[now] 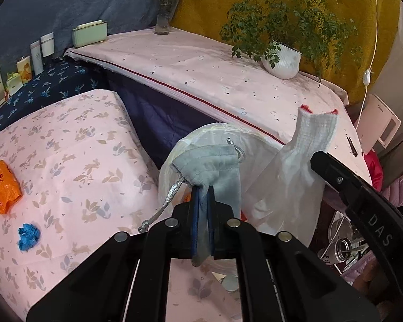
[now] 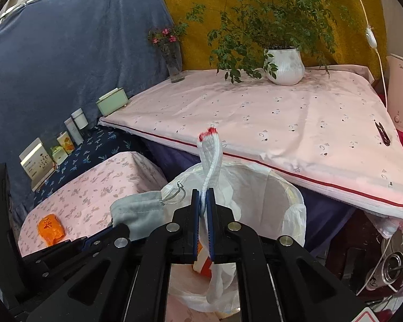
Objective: Collect trash
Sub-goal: 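Lower both items into the bin and open both tools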
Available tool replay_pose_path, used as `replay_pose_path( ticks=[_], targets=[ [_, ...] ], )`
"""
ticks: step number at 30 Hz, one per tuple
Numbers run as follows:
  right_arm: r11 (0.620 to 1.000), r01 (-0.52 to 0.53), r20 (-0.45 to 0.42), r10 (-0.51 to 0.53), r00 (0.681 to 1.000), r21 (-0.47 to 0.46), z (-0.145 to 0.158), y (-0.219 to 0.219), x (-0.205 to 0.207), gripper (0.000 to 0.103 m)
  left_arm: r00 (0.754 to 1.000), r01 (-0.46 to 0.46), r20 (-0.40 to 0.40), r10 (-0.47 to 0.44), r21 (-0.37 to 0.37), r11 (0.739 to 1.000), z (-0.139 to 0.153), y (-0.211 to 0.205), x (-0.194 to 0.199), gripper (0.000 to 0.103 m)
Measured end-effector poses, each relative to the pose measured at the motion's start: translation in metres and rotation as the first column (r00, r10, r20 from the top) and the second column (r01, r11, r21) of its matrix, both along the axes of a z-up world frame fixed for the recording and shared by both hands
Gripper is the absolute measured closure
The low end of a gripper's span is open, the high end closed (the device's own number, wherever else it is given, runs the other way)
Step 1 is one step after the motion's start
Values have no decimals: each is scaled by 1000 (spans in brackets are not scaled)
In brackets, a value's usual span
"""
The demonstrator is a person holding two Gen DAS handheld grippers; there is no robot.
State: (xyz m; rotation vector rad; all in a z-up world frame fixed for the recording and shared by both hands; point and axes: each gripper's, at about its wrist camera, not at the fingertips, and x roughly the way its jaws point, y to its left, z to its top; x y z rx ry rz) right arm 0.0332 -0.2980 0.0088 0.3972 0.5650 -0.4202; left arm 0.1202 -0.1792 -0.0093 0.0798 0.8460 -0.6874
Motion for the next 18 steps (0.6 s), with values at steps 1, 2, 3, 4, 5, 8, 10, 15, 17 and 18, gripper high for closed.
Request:
replay_pose_path(
  ticks=[1, 2, 3, 4, 5, 8, 10, 15, 17, 18],
  targets=[
    [1000, 2, -1, -2, 1000, -2, 0, -1, -1, 80, 1000, -7, -12, 7, -10, 1000, -1, 0, 2, 83],
    [1000, 8, 5, -8, 1000, -3, 0, -1, -2, 68, 1000, -20, -21, 19, -19, 1000, -2, 0, 3, 73],
    [1000, 16, 9, -16, 1000, -7, 1, -1, -2, 63, 999, -40, -22, 40, -23, 999, -2, 1, 5, 53],
    [1000, 23, 13, -22, 1000, -13, 2, -1, -4, 59, 998, -60, -14, 59, -33, 998, -2, 4, 5, 50],
    [999, 25, 15, -25, 1000, -20, 3, -1, -5, 58, 998, -64, -8, 64, -38, 997, -1, 6, 5, 50],
    [999, 25, 14, -24, 1000, -23, 3, 1, -5, 54, 998, -70, -1, 70, -25, 997, 0, 9, 7, 50],
    [1000, 25, 12, -25, 1000, -18, 2, 3, -5, 51, 997, -82, -1, 81, -24, 996, 0, 14, 8, 50],
    [1000, 14, -1, -14, 1000, -14, -1, 13, -4, 45, 995, -103, 12, 104, -16, 995, 1, 27, 9, 50],
    [1000, 2, -7, -2, 1000, -16, -3, 19, -3, 44, 993, -114, 21, 114, -10, 993, 2, 33, 8, 49],
    [1000, -4, -10, 4, 1000, -18, -4, 24, -2, 44, 993, -119, 24, 119, -8, 993, 2, 36, 8, 49]
  ],
)
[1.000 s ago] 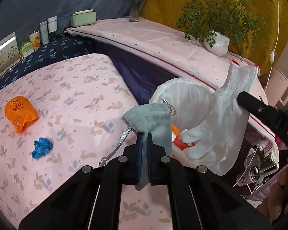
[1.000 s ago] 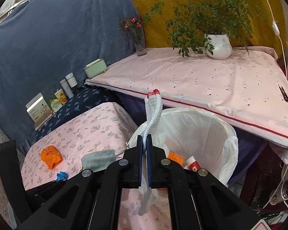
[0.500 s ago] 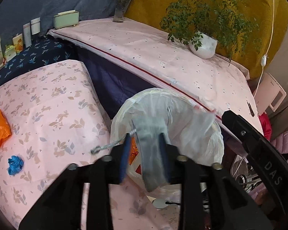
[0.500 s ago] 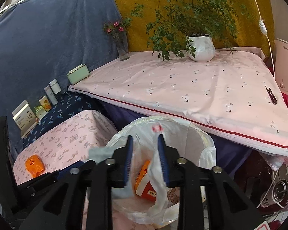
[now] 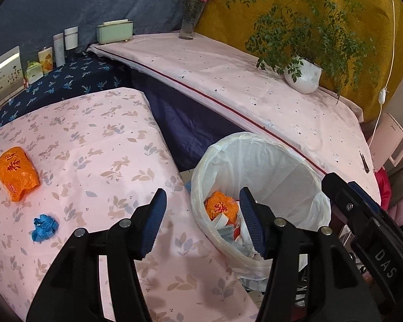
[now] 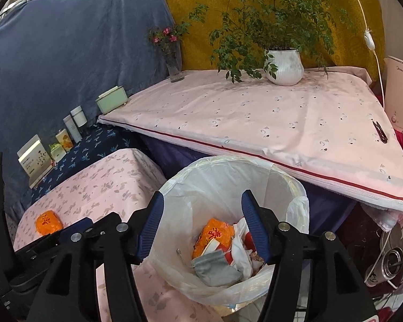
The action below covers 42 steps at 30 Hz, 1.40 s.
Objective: Collect trash
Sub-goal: 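Lower both items into the bin and open both tools, then move both tools back toward the orange bag and blue item on the bed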
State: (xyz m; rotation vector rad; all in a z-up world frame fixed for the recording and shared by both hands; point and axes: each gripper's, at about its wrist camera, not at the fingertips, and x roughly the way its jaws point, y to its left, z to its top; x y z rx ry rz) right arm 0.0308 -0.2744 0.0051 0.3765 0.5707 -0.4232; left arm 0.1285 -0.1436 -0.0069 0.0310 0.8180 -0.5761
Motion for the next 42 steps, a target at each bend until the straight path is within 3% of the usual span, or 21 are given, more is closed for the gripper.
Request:
replay_pose_path(
  ticks=[14, 27, 38, 42],
  targets=[
    [993, -120, -42, 120, 992, -4, -7, 58, 17, 40, 987, -159, 26, 158, 25, 987, 1, 74, 9, 48],
    [969, -246, -98, 243, 965, -24, -19, 130, 41, 32, 941, -339, 4, 339, 56, 939, -12, 166, 28, 48],
    [942, -333, -152, 323, 934, -49, -34, 187, 67, 26, 908, -417, 5, 418, 90, 904, -22, 218, 43, 48],
    [932, -359, -175, 346, 922, -50, -41, 203, 78, 26, 895, -443, 2, 445, 98, 891, -26, 236, 51, 41]
  ],
)
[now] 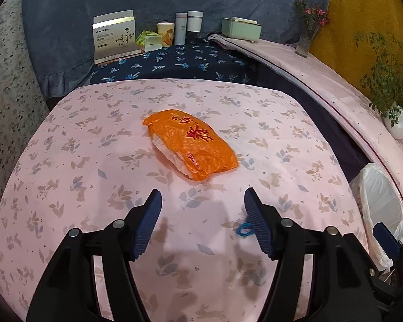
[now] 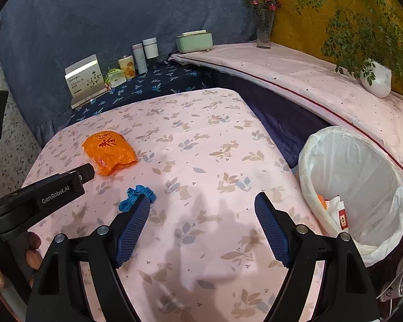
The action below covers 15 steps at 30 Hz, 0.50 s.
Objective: Collect trash
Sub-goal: 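Move both tools back toward the orange bag and blue item on the bed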
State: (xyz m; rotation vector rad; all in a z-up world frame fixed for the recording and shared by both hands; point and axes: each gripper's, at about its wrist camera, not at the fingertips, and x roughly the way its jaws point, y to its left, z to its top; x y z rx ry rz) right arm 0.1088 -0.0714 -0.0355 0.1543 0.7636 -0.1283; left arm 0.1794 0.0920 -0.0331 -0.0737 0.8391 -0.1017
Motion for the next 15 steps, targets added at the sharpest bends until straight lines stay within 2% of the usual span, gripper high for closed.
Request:
replay_pose_path(
  ticks=[2, 9, 15],
  targets=[
    [1000, -11, -12, 11, 1000, -3, -4, 7, 6, 26, 1000, -10, -5, 10, -1, 1000, -2, 8, 5, 39],
    [999, -49, -45, 49, 998, 2, -19, 33, 30, 26, 999, -43, -9, 43, 0, 999, -7, 29, 24, 16],
    [997, -77, -72, 78, 994, 10, -31, 52, 50, 26, 999, -49, -19, 49, 9, 999, -11, 33, 45, 14]
  ],
)
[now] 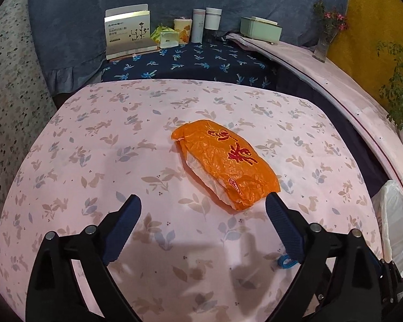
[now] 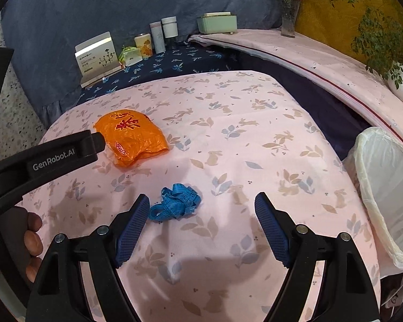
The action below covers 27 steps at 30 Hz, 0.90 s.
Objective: Collect trash
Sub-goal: 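Move both tools back toward the orange bag and blue item on the bed, then grasp the blue cloth item with the right tool while the left tool grasps the orange bag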
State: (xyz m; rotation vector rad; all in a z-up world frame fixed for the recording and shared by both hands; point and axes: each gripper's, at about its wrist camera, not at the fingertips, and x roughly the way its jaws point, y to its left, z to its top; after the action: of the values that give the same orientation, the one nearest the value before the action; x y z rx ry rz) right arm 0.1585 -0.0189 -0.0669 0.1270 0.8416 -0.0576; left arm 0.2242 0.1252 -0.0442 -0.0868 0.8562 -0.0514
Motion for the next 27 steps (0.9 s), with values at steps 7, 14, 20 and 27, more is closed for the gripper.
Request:
replay_pose_path(
  ticks=[7, 14, 20, 27],
  targets=[
    [1000, -19, -24, 19, 1000, 4, -13, 11, 15, 26, 1000, 8, -23, -8, 3, 1000, -10, -6, 25, 13],
    [1000, -16, -43, 17, 999, 17, -22, 11, 24, 26, 999, 23, -44, -23, -2, 1000, -20, -16, 45, 13],
    [1000, -6, -68, 8, 998, 18, -32, 9, 31, 33, 997, 44, -65, -45, -21, 999, -31, -19, 56, 17],
    [1000, -14, -66, 14, 998, 2, -32, 12, 32, 57, 993, 71, -90, -76, -61, 996, -40, -23, 56, 38]
  ],
)
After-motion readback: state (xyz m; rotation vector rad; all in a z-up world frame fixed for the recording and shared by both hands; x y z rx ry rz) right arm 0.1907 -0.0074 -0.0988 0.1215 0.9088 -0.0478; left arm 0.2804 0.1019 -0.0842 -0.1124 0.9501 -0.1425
